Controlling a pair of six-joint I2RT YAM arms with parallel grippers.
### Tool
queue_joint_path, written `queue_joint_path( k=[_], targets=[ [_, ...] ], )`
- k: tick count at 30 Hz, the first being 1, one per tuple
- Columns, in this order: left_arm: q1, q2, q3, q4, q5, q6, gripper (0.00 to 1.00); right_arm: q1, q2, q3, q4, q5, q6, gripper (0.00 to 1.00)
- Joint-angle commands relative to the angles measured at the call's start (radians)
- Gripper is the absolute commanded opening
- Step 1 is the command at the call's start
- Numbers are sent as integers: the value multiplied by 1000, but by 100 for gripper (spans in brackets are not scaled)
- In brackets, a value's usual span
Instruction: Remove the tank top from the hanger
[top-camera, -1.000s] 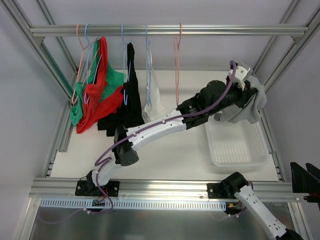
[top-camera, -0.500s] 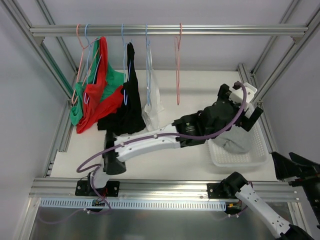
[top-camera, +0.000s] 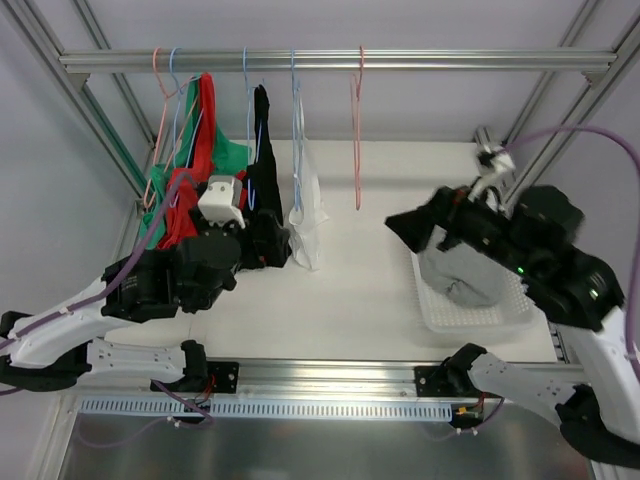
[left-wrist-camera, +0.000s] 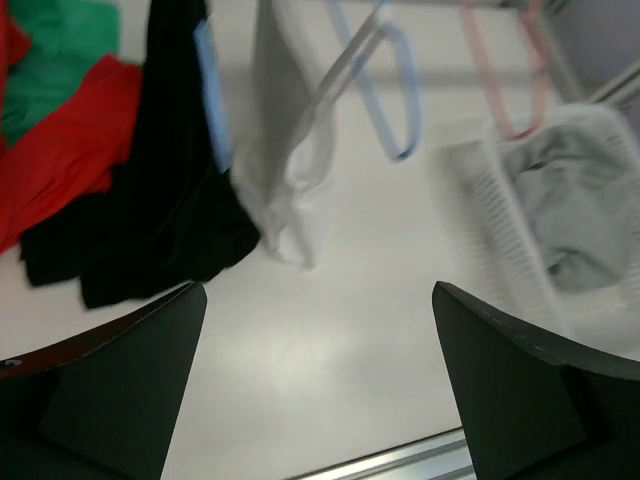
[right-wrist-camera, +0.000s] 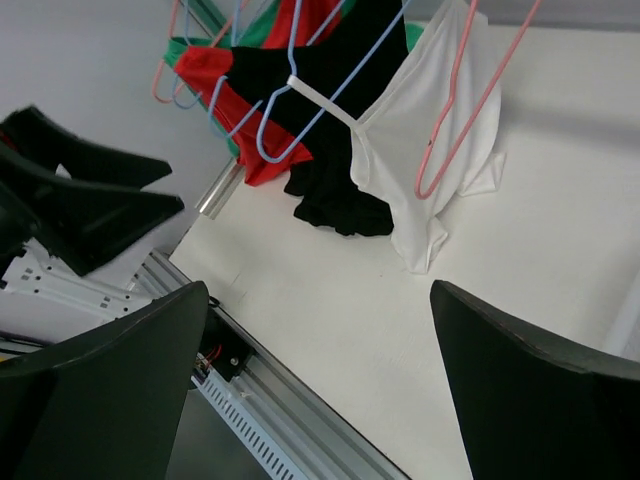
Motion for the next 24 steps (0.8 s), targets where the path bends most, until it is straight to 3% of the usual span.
queue_joint_path(
  k=[1, 2, 8, 11, 14, 17, 21, 24],
  targets=[
    [54, -67, -122, -274, 12, -215, 99, 69, 176, 136, 62, 41, 22, 99],
    [85, -89, -162, -282, 20, -218, 98, 95, 221, 175, 59, 152, 17, 99],
    [94, -144, -268, -303, 103, -143, 99, 255, 603, 539, 13, 432, -69, 90],
    [94, -132, -312, -303, 193, -94, 99, 282, 733, 655, 14, 544, -84, 80],
    [94, -123, -378, -297, 235, -82, 99, 285, 827, 764, 24, 582, -109, 65],
    [79, -132, -460, -279, 218, -83, 99, 282, 955, 856, 33, 609, -158, 65],
    [37, -141, -455, -266, 188, -86, 99, 275, 1059, 952, 53, 632, -166, 66],
    [37, -182, -458, -266, 183, -95, 99, 268, 1078, 939, 88, 673, -167, 59]
  ],
)
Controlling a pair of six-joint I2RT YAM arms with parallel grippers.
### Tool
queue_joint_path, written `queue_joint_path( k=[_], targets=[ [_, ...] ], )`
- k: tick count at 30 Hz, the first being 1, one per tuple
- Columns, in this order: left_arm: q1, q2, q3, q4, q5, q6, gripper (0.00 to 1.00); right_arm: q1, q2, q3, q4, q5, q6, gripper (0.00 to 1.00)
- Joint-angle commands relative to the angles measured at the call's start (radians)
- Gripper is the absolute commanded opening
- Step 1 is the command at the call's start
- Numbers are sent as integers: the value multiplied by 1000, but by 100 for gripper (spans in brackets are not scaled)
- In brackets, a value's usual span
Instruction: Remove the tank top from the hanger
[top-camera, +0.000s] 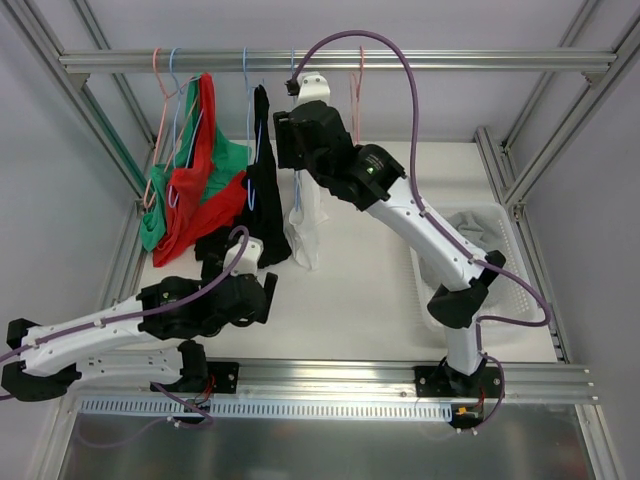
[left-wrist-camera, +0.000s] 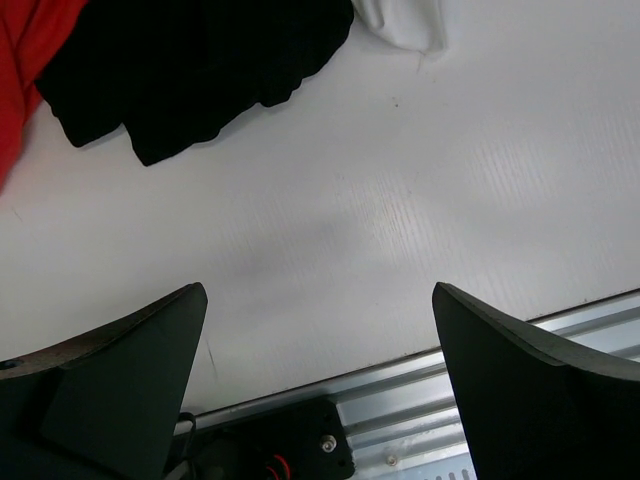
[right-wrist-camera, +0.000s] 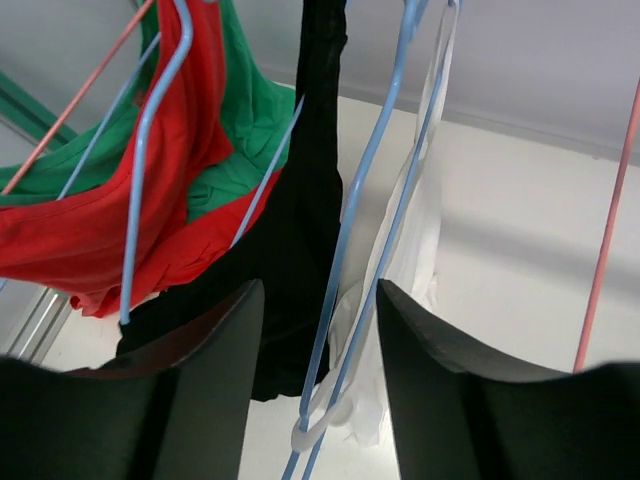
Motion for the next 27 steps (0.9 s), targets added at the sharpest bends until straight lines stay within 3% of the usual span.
queue_joint_path(
  k=[1, 6, 12, 19, 27],
  targets=[
    [-6, -62, 0, 7, -13, -5, 99, -13, 2, 44, 72, 96, -22, 50],
    [-6, -162, -16, 9, 0, -19, 99, -13, -1, 18, 88, 126, -2, 21],
    [-6, -186, -17, 10, 0, -24, 99, -13, -40, -65, 148, 185, 42, 0],
    [-6, -180, -19, 10, 4, -24, 99, -18, -76, -111, 260, 182, 16, 0],
    [-6, -163, -17, 10, 9, -21, 99, -20, -188, -296, 483, 154, -11, 0]
  ],
)
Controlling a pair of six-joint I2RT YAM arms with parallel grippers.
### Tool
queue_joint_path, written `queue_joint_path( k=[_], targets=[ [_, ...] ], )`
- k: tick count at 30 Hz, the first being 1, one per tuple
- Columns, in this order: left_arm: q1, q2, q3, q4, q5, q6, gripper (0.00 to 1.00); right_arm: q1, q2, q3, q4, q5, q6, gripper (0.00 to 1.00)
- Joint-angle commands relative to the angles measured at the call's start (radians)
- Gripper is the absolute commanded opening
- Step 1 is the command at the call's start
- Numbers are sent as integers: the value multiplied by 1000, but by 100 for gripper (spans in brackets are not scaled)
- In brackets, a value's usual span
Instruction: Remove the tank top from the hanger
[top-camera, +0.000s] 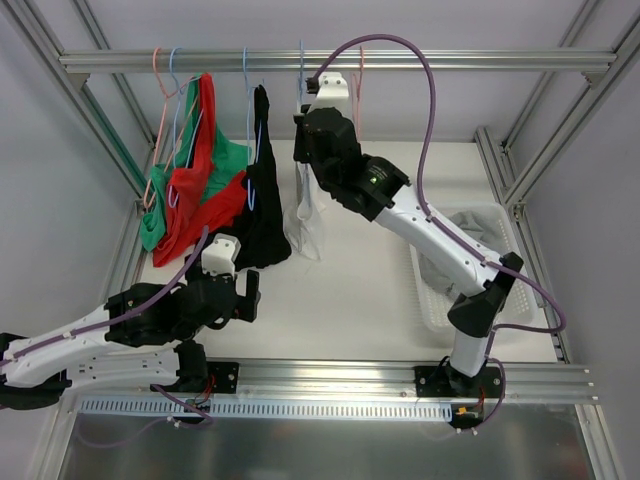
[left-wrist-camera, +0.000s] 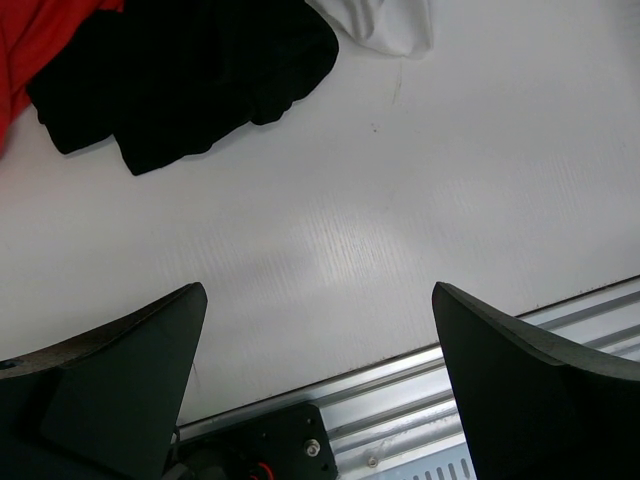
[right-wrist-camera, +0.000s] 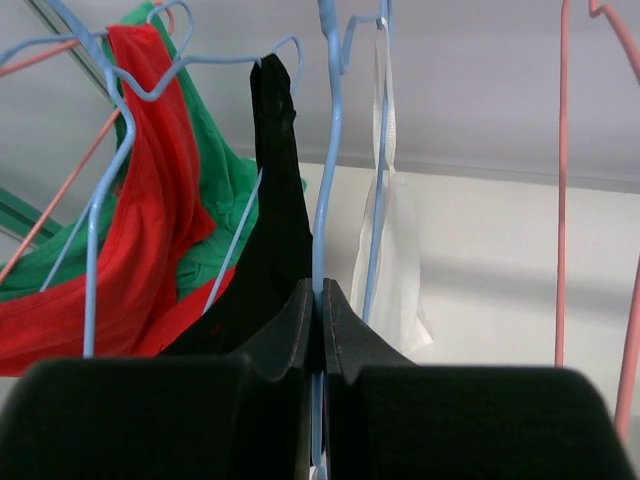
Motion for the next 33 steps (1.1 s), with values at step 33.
queue_joint_path(
  k=[33],
  targets=[
    [243, 472, 699, 486, 347, 549, 85, 28, -1218, -815, -135, -664, 134, 0]
  ],
)
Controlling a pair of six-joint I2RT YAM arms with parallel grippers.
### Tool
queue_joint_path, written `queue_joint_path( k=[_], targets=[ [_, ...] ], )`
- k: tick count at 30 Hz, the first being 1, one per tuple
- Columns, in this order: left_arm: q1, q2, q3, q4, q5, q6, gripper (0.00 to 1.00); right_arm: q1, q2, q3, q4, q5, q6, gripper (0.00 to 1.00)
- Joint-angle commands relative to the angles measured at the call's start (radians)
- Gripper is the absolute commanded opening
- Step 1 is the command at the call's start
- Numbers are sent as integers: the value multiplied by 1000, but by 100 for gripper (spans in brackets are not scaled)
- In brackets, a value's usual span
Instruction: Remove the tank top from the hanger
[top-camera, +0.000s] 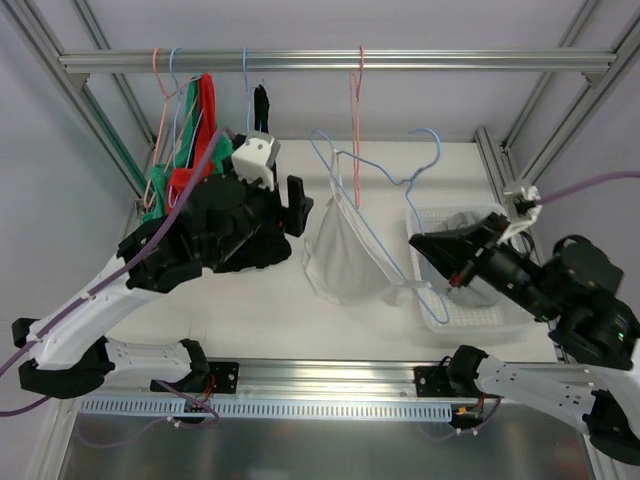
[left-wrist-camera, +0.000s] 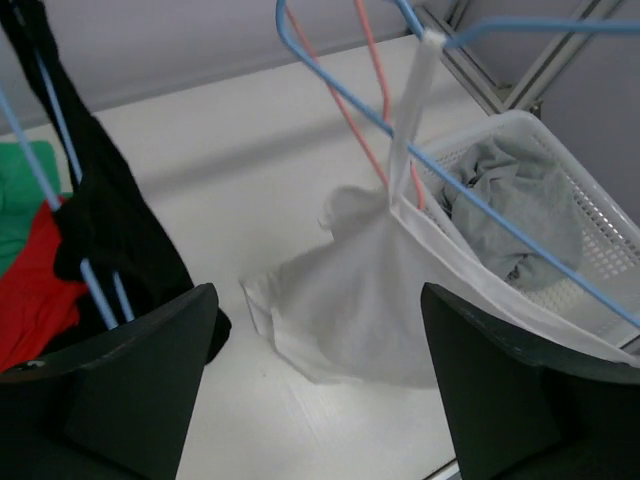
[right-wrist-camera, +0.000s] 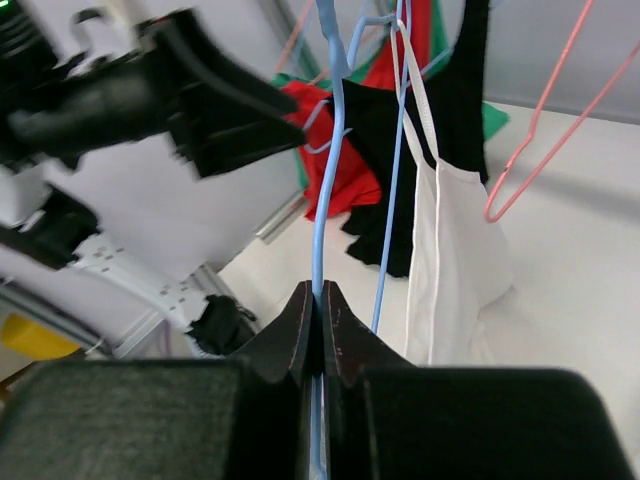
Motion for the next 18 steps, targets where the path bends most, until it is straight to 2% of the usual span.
queue_joint_path(
  k=[1, 2, 7, 8, 9, 13, 15, 18],
  targets=[
    [54, 85, 127, 96, 241, 131, 81, 3, -86, 5, -79, -151, 36, 0],
    [54, 95, 147, 106, 305, 134, 76, 4, -123, 11, -90, -155, 41, 0],
    [54, 101, 106, 274, 502, 153, 69, 3, -162, 46, -150, -184, 64, 0],
    [54, 100, 86, 293, 522, 148, 62, 3, -163, 46, -149, -187, 65, 0],
    [54, 100, 78, 326, 554, 141, 60, 3, -163, 49, -150, -184, 67, 0],
    [54, 86, 29, 379, 590, 124, 59, 3, -163, 54, -150, -178, 65, 0],
    [54, 83, 6, 387, 587, 122, 52, 3, -163, 57, -149, -171, 64, 0],
    [54, 77, -21, 398, 544, 127, 49, 3, -160, 69, -148, -179, 64, 0]
  ],
)
